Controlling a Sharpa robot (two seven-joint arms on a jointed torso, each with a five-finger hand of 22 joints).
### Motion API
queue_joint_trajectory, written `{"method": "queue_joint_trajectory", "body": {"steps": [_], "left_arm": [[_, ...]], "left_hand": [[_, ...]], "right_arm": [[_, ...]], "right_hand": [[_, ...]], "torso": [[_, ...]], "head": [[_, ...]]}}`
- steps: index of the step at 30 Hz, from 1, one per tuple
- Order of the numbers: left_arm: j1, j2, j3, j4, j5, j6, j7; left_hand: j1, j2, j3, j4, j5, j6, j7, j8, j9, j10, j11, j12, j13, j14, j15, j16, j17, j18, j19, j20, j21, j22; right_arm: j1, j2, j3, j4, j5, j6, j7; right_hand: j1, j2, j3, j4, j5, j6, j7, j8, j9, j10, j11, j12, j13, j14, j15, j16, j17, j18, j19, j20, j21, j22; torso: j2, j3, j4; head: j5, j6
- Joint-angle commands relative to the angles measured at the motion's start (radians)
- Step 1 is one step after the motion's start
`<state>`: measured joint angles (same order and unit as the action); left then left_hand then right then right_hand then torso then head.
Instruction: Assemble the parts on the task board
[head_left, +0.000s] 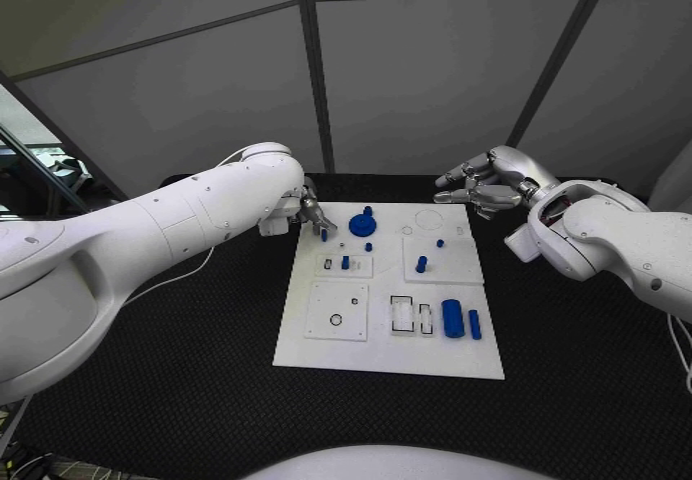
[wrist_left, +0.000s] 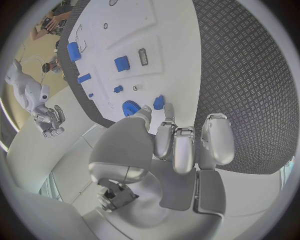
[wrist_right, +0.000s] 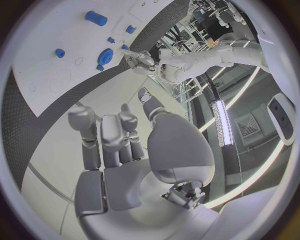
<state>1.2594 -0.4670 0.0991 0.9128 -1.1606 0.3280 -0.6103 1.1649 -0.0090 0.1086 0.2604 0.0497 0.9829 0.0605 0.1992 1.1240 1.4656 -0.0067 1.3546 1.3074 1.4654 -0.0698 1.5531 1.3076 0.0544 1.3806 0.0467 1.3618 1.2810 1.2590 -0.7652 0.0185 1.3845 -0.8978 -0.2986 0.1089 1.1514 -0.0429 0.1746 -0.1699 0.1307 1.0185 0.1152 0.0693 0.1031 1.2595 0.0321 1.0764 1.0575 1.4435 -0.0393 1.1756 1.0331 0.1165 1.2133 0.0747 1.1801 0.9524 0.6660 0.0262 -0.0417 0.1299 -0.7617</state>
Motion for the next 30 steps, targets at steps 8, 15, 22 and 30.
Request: {"method": "queue_joint_trajectory", "body": {"steps": [8, 15, 22, 30], "left_arm": [[0.001, -0.001, 0.000, 0.002, -0.007, 0.028, 0.013], [0.001, -0.001, 0.000, 0.001, -0.007, 0.030, 0.015], [0.001, 0.000, 0.000, -0.003, -0.007, 0.023, 0.029], [0.002, -0.002, 0.000, -0.008, 0.040, -0.016, 0.063]], "left_hand": [[0.018, 0.008, -0.006, -0.006, 0.001, 0.009, 0.002, -0.002, -0.003, 0.020, 0.002, 0.002, 0.205, 0.101, 0.006, 0.005, 0.254, 0.018, 0.000, 0.002, -0.001, 0.001], [0.053, 0.033, 0.000, -0.032, 0.001, 0.012, -0.001, 0.000, -0.007, 0.020, -0.001, 0.003, 0.206, 0.102, 0.004, 0.006, 0.255, 0.018, 0.000, 0.001, -0.001, 0.003], [0.104, 0.074, 0.020, -0.075, 0.001, 0.009, -0.006, 0.000, -0.011, 0.018, -0.006, 0.002, 0.205, 0.102, 0.001, 0.005, 0.254, 0.018, 0.001, -0.002, -0.001, 0.006], [0.195, 0.111, 0.094, -0.190, 0.133, -0.010, -0.004, -0.005, -0.017, 0.015, -0.006, -0.004, 0.203, 0.101, 0.000, 0.005, 0.254, 0.017, 0.001, -0.005, -0.002, 0.011]], "right_arm": [[0.002, 0.004, 0.001, -0.001, -0.001, 0.007, 0.007], [0.002, 0.004, 0.001, -0.002, -0.001, 0.008, 0.007], [0.002, 0.005, 0.001, -0.002, -0.001, 0.008, 0.007], [0.002, 0.005, 0.001, -0.002, -0.001, 0.007, 0.004]], "right_hand": [[-0.003, 0.006, 0.001, -0.003, 0.007, -0.007, -0.002, -0.005, 0.001, 0.003, -0.001, -0.001, 0.000, 0.009, -0.002, -0.005, 0.004, 0.009, 0.004, -0.002, -0.004, 0.003], [-0.003, 0.006, 0.001, -0.003, 0.007, -0.007, -0.002, -0.005, 0.001, 0.003, -0.001, -0.001, 0.000, 0.009, -0.002, -0.005, 0.004, 0.009, 0.004, -0.002, -0.004, 0.003], [-0.003, 0.006, 0.001, -0.003, 0.007, -0.007, -0.002, -0.005, 0.001, 0.003, -0.001, -0.001, 0.000, 0.009, -0.002, -0.005, 0.004, 0.009, 0.004, -0.002, -0.004, 0.003], [-0.003, 0.007, 0.002, -0.003, 0.007, -0.007, -0.002, -0.005, 0.001, 0.003, -0.001, -0.001, -0.001, 0.009, -0.002, -0.007, 0.003, 0.009, 0.004, -0.002, -0.005, 0.002]], "torso": [[0.000, -0.0001, -0.0001], [0.000, 0.0003, -0.0001], [0.000, 0.0001, -0.0004], [0.000, 0.0003, -0.0002]], "head": [[0.002, 0.000], [0.003, 0.000], [0.003, -0.002], [0.005, -0.002]]}}
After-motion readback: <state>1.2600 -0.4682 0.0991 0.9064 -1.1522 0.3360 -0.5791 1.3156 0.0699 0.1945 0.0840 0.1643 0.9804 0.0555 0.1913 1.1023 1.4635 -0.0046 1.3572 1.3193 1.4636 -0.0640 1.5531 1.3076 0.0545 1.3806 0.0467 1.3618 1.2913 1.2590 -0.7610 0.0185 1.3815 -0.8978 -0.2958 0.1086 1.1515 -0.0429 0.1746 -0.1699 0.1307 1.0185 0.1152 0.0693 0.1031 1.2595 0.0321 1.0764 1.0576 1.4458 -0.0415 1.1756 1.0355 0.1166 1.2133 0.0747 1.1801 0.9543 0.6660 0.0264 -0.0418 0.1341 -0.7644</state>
